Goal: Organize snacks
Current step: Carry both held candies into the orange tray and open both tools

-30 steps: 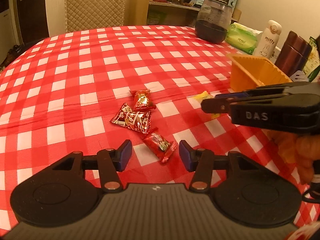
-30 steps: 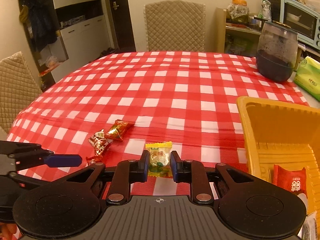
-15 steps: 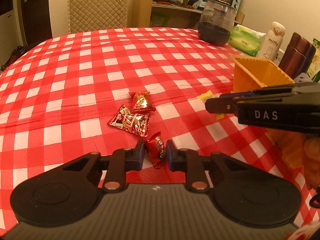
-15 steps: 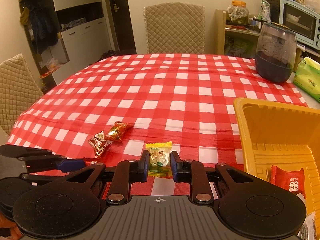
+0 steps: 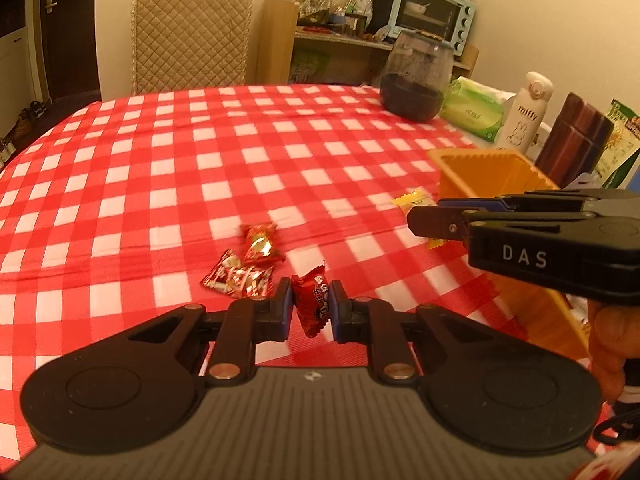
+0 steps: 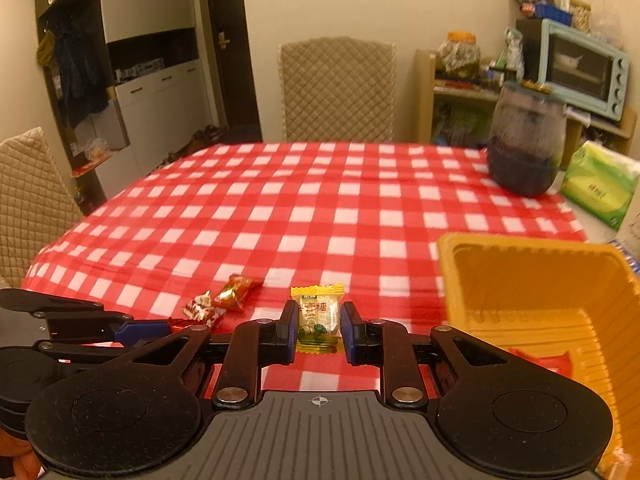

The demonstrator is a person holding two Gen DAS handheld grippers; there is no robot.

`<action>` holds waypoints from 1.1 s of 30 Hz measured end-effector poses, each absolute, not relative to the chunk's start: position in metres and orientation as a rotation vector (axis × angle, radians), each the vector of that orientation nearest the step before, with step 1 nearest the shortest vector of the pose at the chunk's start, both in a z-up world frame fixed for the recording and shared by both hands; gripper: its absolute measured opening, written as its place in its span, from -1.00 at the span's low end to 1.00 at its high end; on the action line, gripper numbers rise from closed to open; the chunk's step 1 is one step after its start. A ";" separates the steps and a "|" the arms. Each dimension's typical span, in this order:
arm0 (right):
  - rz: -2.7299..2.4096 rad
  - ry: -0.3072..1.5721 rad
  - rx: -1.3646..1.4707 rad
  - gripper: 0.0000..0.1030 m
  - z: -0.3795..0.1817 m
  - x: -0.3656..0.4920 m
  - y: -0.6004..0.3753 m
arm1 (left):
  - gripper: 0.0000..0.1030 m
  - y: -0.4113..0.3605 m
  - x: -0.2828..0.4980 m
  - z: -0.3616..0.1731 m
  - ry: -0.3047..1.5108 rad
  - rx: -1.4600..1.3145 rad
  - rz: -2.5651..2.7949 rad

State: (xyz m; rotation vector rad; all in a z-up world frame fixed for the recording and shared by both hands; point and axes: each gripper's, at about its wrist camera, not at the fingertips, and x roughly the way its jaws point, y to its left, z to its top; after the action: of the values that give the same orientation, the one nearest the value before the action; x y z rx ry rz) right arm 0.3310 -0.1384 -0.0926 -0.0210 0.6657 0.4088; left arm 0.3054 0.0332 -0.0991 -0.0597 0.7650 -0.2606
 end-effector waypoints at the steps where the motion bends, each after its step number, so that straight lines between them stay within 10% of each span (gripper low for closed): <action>1: 0.401 0.659 -0.022 -0.56 -0.091 0.329 -0.140 | -0.68 0.031 0.305 -0.097 0.762 -0.061 -0.263; 33: 0.015 0.588 0.063 -0.56 -0.062 0.253 -0.266 | -0.68 -0.065 0.297 -0.062 0.700 -0.059 -0.411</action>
State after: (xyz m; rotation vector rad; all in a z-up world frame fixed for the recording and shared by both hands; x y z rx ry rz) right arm 0.2527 -0.2658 -0.0617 0.0628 0.5884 0.0154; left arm 0.2971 -0.0646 -0.0619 -0.0592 0.6996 -0.4111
